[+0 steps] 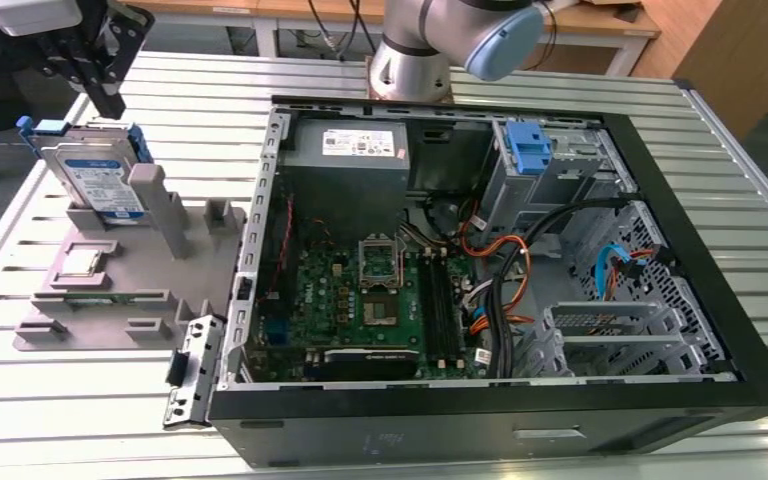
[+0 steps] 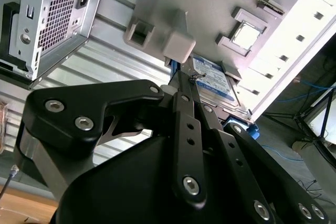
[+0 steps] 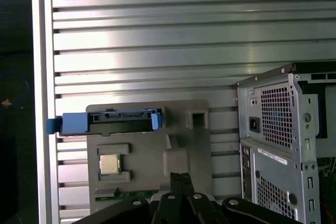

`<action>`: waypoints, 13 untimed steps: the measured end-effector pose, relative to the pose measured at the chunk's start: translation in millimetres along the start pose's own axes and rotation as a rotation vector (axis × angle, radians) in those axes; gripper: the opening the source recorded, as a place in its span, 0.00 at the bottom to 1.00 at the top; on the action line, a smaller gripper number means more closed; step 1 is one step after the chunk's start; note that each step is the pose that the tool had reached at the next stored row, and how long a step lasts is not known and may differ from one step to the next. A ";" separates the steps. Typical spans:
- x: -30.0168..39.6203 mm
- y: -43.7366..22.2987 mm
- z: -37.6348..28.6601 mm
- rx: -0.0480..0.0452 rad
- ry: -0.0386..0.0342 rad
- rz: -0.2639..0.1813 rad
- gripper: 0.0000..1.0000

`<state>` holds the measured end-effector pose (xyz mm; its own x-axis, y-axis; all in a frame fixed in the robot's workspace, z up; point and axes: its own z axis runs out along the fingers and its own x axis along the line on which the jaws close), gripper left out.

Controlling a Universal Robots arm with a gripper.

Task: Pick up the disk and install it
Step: 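Reach for the disk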

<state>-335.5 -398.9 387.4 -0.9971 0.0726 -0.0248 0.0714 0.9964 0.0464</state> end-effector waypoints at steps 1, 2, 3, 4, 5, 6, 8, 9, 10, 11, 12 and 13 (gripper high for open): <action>0.1 0.0 0.2 -0.0014 0.0001 0.000 0.10; 0.3 -0.1 0.4 -0.0048 0.0004 0.000 0.10; 0.3 -0.1 0.6 -0.0102 0.0009 0.000 0.10; 0.3 -0.2 1.1 -0.0191 0.0015 0.001 0.10; 0.5 -0.3 1.5 -0.0281 0.0020 0.001 0.10; 0.8 -0.3 2.1 -0.0360 0.0025 0.001 0.10; 1.6 -0.4 3.2 -0.0408 0.0027 0.001 0.10; 2.9 -0.5 3.5 -0.0408 0.0028 0.001 0.10; 4.7 -0.7 3.8 -0.0409 0.0029 0.001 0.10; 6.8 -0.9 4.2 -0.0409 0.0029 0.001 0.10; 9.0 -1.0 4.6 -0.0409 0.0029 0.001 0.10; 10.8 -1.1 5.2 -0.0409 0.0029 0.001 0.10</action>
<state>-346.3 -399.0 381.9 -0.9970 0.0736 -0.0218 0.0714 0.9936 0.0873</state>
